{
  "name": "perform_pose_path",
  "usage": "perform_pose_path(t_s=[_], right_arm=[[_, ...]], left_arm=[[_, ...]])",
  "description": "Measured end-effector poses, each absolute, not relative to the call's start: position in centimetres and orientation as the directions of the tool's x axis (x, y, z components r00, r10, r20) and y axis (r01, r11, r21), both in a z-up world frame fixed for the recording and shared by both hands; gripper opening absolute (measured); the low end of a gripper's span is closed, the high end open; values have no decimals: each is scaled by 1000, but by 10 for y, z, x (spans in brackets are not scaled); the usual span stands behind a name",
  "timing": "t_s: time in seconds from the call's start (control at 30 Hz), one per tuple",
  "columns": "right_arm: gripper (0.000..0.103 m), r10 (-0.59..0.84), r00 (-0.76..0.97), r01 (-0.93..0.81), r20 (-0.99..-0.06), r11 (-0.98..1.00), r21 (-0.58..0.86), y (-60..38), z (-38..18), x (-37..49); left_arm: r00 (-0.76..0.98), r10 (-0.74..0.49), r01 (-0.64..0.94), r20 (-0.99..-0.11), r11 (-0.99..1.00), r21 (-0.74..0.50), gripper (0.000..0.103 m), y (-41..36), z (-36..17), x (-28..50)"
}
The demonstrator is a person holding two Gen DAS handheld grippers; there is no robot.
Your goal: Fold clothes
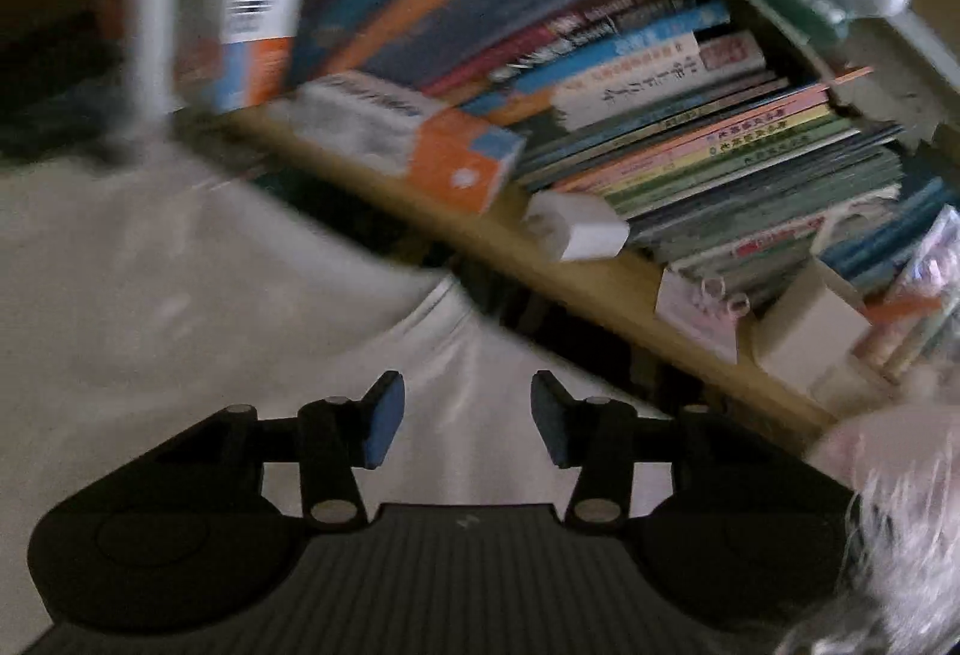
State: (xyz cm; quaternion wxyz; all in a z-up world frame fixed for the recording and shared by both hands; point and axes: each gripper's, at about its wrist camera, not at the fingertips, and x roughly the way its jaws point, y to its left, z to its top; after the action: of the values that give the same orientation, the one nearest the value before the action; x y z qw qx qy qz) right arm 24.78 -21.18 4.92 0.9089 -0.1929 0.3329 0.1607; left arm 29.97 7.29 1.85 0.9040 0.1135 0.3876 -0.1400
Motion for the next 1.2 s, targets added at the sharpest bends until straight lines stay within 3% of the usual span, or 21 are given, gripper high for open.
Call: perform_pose_path(t_s=[0.2,0.27,0.4,0.6,0.67,0.73,0.9,1.03,1.2], right_arm=[[45,143,687,-380,-712,907,-184,-237,36,161],[45,106,679,-324,-726,931,-166,-247,30,143],[48,83,685,-215,-724,972,-92,-263,27,126],[50,89,685,-204,-723,976,-73,-268,27,135],[50,106,691,-219,-715,973,-68,-274,31,142],[51,94,702,-210,-706,975,-79,-291,32,159],[48,38,709,-180,-704,975,-128,-319,37,237],[40,25,661,-183,-750,975,-128,-327,29,294],[30,25,614,-192,-789,974,-119,-331,20,314]], left_arm=[[607,-152,332,-780,940,75,28,64,-15,335],[600,-144,307,-787,950,60,21,65,-21,347],[613,-164,258,-773,966,-1,21,70,-26,363],[575,-201,251,-793,966,-63,31,76,-18,371],[578,-215,274,-787,960,-61,51,84,-6,361],[592,-217,299,-776,953,-38,61,92,7,345],[650,-210,294,-731,956,-13,64,124,33,287],[666,-118,261,-737,962,81,64,151,33,250],[664,-83,190,-743,980,60,64,191,33,236]])
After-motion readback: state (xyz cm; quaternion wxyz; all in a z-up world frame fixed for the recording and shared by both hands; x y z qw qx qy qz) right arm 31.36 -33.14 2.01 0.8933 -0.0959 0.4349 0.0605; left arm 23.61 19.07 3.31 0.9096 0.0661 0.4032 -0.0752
